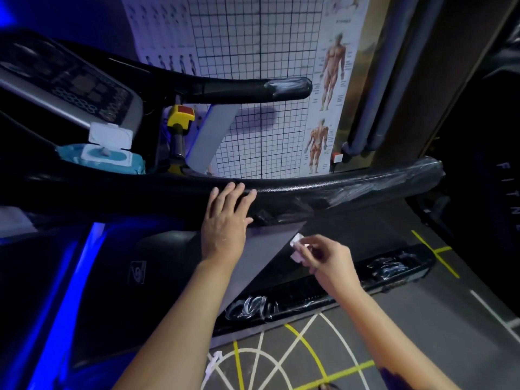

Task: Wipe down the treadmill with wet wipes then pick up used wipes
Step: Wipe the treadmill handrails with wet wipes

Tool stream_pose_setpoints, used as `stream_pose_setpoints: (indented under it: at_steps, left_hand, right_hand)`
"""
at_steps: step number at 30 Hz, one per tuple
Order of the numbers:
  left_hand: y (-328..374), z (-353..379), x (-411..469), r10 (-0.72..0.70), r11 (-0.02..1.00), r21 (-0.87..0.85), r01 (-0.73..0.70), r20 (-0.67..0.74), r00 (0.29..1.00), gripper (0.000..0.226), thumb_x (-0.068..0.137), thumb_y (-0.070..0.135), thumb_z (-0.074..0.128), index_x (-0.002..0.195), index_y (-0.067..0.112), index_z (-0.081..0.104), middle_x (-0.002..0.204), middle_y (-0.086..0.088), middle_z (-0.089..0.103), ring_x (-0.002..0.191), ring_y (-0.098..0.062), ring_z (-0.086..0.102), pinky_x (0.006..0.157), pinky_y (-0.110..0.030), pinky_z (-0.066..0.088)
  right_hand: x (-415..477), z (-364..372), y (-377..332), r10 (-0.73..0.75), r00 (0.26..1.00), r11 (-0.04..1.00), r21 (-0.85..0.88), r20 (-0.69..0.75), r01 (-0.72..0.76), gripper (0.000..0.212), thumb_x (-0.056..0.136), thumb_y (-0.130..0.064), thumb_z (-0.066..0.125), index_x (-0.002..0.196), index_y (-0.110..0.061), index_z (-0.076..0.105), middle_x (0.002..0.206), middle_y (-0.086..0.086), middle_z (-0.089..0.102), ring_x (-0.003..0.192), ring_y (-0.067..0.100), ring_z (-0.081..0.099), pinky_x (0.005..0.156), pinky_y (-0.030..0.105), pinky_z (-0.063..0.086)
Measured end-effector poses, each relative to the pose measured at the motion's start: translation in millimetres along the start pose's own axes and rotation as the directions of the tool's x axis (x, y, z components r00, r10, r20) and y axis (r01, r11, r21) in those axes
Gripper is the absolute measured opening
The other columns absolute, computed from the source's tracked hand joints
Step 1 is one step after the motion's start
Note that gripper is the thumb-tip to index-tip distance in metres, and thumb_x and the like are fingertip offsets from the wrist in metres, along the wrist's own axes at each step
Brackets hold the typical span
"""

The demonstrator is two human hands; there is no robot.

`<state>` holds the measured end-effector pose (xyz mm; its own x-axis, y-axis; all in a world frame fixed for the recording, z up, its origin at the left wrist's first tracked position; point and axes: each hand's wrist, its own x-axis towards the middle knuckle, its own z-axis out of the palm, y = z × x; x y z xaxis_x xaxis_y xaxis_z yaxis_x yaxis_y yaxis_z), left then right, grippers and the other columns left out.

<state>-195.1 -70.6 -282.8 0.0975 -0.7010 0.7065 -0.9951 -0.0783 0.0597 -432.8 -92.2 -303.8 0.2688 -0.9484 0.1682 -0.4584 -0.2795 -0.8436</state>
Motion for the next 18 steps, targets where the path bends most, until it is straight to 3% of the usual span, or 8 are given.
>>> stream_pose_setpoints:
  at_steps: [2,4,10,12,14,18]
  left_hand:
    - [1,-5,3,-0.004,1.000,-0.020,0.005,0.024,1.000,0.073,0.068,0.016,0.093,0.136,0.020,0.065,0.140,-0.007,0.062,0.137,-0.029,0.052,0.122,-0.049,0.029]
    - [0,-12,5,-0.006,0.998,-0.065,0.009,0.042,0.999,0.068,0.071,0.013,0.091,0.134,0.020,0.067,0.140,-0.006,0.063,0.136,-0.028,0.054,0.122,-0.047,0.030]
    - [-20,-33,0,0.061,0.961,-0.274,-0.030,0.105,0.993,0.053,0.085,-0.002,0.074,0.135,0.014,0.067,0.146,-0.003,0.061,0.140,-0.022,0.051,0.124,-0.042,0.028]
    - [-27,-43,-5,0.070,0.957,-0.287,-0.049,0.061,0.996,0.050,0.089,-0.003,0.068,0.135,0.013,0.067,0.143,-0.005,0.063,0.137,-0.022,0.055,0.122,-0.043,0.032]
    - [-38,-58,-4,0.035,0.961,-0.275,-0.033,0.001,0.999,0.044,0.092,0.000,0.064,0.134,0.013,0.068,0.138,-0.005,0.067,0.130,-0.023,0.060,0.117,-0.046,0.039]
    - [-75,-99,15,-0.100,0.979,-0.196,0.065,-0.177,0.979,0.034,0.093,0.004,0.062,0.124,0.011,0.074,0.115,-0.005,0.074,0.104,-0.026,0.065,0.095,-0.042,0.053]
  right_hand:
    - [-7,-3,-3,-0.032,0.992,0.968,-0.244,0.122,0.061,0.041,0.092,-0.060,0.062,0.073,-0.023,0.066,0.059,-0.010,0.065,0.054,0.007,0.057,0.057,0.030,0.050]
    - [-10,-6,-13,-0.037,0.977,0.932,-0.346,0.208,0.109,0.055,0.094,-0.065,0.054,0.064,-0.019,0.055,0.054,-0.008,0.061,0.051,0.008,0.054,0.057,0.032,0.049]
    - [4,0,-49,-0.168,0.970,0.947,-0.246,0.176,0.208,0.037,0.100,-0.047,0.055,0.068,-0.029,0.061,0.063,-0.013,0.070,0.061,0.004,0.067,0.068,0.035,0.057]
    - [10,11,-72,-0.232,0.958,0.942,-0.208,0.171,0.265,0.037,0.100,-0.045,0.056,0.066,-0.032,0.059,0.064,-0.011,0.070,0.062,0.006,0.067,0.069,0.036,0.056]
    - [17,25,-98,-0.301,0.944,0.935,-0.154,0.136,0.321,0.038,0.100,-0.045,0.056,0.068,-0.025,0.061,0.062,-0.008,0.067,0.060,0.010,0.065,0.064,0.038,0.054]
    - [43,60,-156,-0.391,0.915,0.912,-0.093,0.099,0.400,0.033,0.100,-0.045,0.055,0.080,-0.022,0.068,0.065,-0.006,0.069,0.064,0.011,0.065,0.066,0.039,0.054]
